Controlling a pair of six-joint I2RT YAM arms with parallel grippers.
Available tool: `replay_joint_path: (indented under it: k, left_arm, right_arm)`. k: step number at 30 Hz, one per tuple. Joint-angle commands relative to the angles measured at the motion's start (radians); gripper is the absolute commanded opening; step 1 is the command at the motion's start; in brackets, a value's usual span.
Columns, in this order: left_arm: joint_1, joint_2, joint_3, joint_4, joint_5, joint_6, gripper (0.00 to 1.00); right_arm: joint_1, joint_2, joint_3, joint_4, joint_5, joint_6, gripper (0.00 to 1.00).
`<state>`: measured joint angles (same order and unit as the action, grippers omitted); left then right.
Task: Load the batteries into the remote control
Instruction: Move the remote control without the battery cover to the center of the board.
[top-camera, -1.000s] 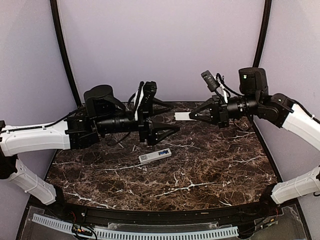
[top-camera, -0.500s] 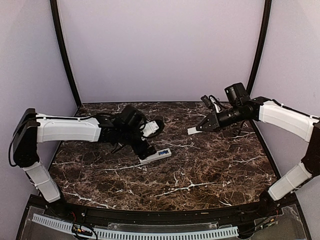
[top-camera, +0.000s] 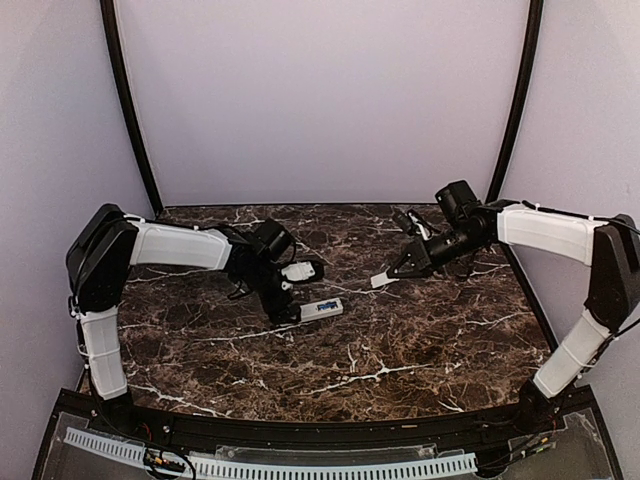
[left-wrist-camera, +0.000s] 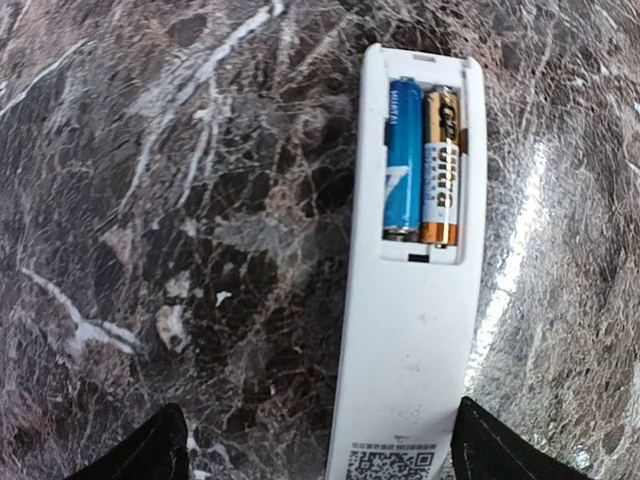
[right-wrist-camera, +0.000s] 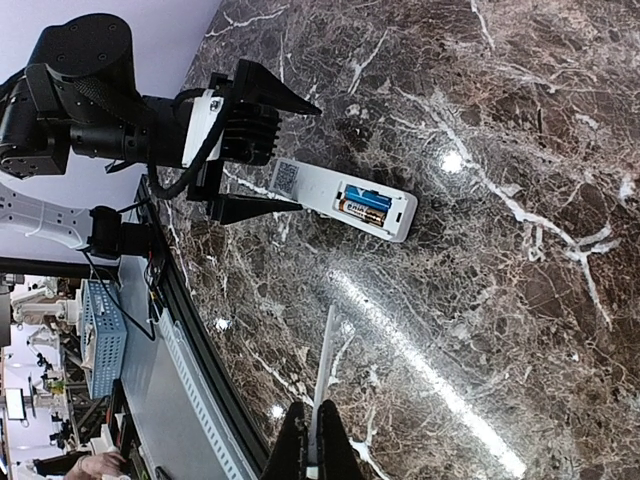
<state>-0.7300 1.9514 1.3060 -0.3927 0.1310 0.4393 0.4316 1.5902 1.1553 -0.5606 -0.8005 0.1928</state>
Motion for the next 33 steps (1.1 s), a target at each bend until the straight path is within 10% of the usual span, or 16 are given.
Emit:
replay_joint_path:
  k: [1,19,33]
  left_arm:
    - [0.008,0.043,0.033,-0.047,0.094,0.03,0.87]
    - [-0.04,0.119,0.094,-0.19,0.267,0.067,0.23]
    - [-0.252,0.141,0.141,-0.089,0.266,0.054,0.23]
  right_arm:
    - [-0.005,0.037,0.037,-0.01,-0.022,-0.035,0.0]
    - [-0.005,0.055,-0.034,0.03,-0.057,0.064,0.0]
    - [0.0,-0.032,-0.321,0.236,-0.135,0.254,0.0]
